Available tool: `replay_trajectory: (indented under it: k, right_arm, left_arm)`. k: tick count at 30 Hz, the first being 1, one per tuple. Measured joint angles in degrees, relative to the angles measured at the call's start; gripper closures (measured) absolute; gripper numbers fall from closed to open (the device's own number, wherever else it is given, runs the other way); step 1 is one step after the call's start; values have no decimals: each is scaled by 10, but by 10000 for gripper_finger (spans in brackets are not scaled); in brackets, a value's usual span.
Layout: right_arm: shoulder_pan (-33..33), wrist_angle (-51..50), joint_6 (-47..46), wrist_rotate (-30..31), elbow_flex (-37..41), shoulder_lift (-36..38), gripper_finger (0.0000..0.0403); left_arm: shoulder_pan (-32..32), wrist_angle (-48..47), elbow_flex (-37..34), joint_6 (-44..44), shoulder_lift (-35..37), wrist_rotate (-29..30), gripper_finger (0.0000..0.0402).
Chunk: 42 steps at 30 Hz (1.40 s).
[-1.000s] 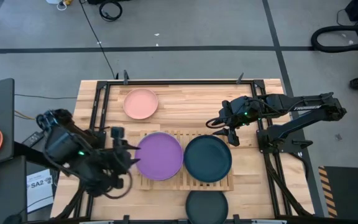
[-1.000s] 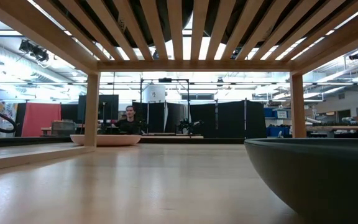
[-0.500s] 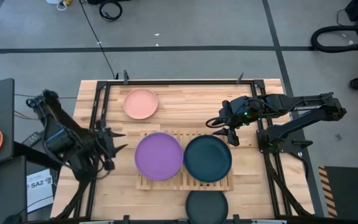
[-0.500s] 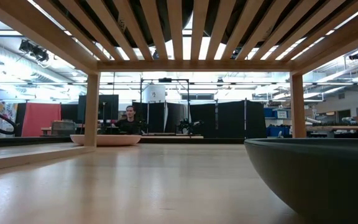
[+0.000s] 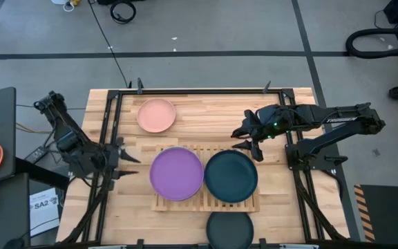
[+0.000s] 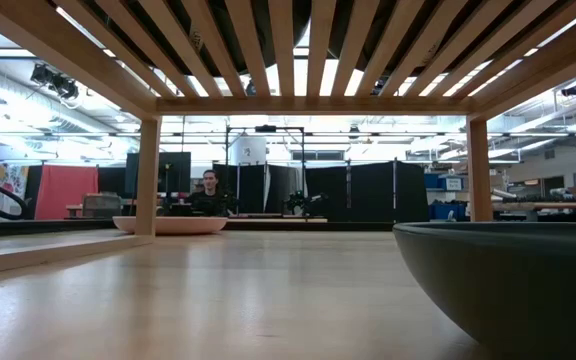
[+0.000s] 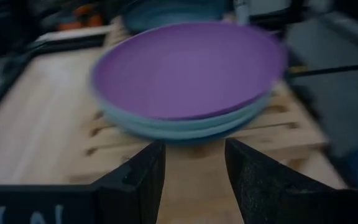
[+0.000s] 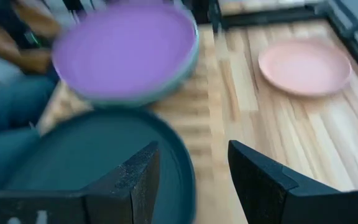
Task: Place and stack plates onto a shelf
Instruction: Stack the black plate on top of the dark green plate on the shelf
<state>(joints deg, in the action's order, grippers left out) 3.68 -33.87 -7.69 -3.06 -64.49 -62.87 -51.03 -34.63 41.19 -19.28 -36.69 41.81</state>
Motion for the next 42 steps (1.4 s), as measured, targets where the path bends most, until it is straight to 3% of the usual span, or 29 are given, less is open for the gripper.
replay_trajectory:
  k: [3, 7, 14, 19, 22, 33, 42]
  right_arm:
    - [0, 56, -24, -36, 0, 0, 208]
    - [0, 112, -28, -84, 0, 0, 208]
    - [15, 182, -51, -90, 0, 0, 208]
    - [82, 186, -92, -101, -18, 0, 208]
    - [145, 164, -106, -57, -42, 0, 208]
    - [391, 149, -184, 215, -60, -20, 208]
    - [490, 149, -228, 275, -60, -105, 208]
  left_arm:
    - [0, 35, -6, 33, 16, -42, 230]
    - [0, 71, -6, 53, 20, -50, 230]
    - [0, 83, -6, 71, 19, -50, 230]
    - [0, 82, -6, 71, 19, -50, 230]
    - [0, 82, -6, 71, 19, -50, 230]
    - [0, 82, -6, 71, 18, -51, 230]
    - [0, 83, -6, 67, 18, -51, 230]
